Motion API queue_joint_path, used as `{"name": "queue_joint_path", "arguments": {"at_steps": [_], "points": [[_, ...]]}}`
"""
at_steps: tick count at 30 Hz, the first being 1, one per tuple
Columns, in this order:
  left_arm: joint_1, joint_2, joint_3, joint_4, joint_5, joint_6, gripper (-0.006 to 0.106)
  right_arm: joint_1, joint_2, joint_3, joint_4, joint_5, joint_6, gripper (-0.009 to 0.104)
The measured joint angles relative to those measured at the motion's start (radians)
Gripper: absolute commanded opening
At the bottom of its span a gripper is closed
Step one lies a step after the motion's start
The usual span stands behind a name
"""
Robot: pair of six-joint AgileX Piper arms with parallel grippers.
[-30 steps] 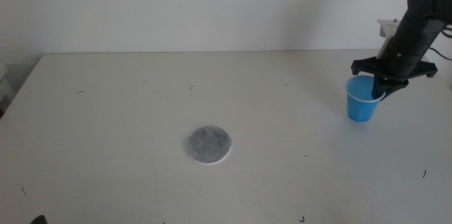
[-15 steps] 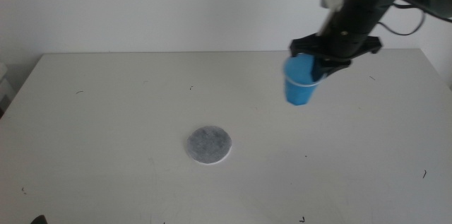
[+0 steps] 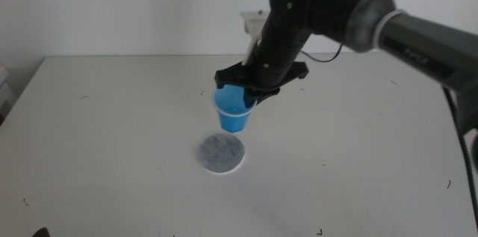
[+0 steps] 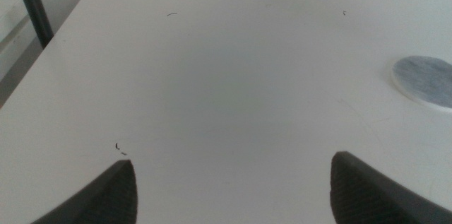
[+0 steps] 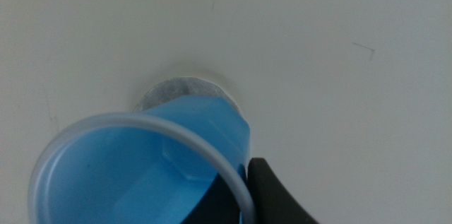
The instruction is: Place an empty cup on a cup mat.
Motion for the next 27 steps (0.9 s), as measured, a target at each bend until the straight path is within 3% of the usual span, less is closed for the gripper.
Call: {"name": "queue_joint_path", "arguments": {"at_steps": [23, 25, 27], "points": [[0.0, 0.0, 0.0, 0.0, 0.0, 0.0, 0.105, 0.06, 0.167, -0.09, 0.002, 0.065, -0.003, -0.001], [0.0, 0.0, 0.0, 0.0, 0.0, 0.0, 0.105, 0.06, 0.167, -0.09, 0.002, 0.065, -0.008, 0.001], [0.0, 0.0, 0.0, 0.0, 0.0, 0.0, 0.105, 0.06, 0.167, -0.09, 0.002, 0.065, -0.016, 0.011]]}}
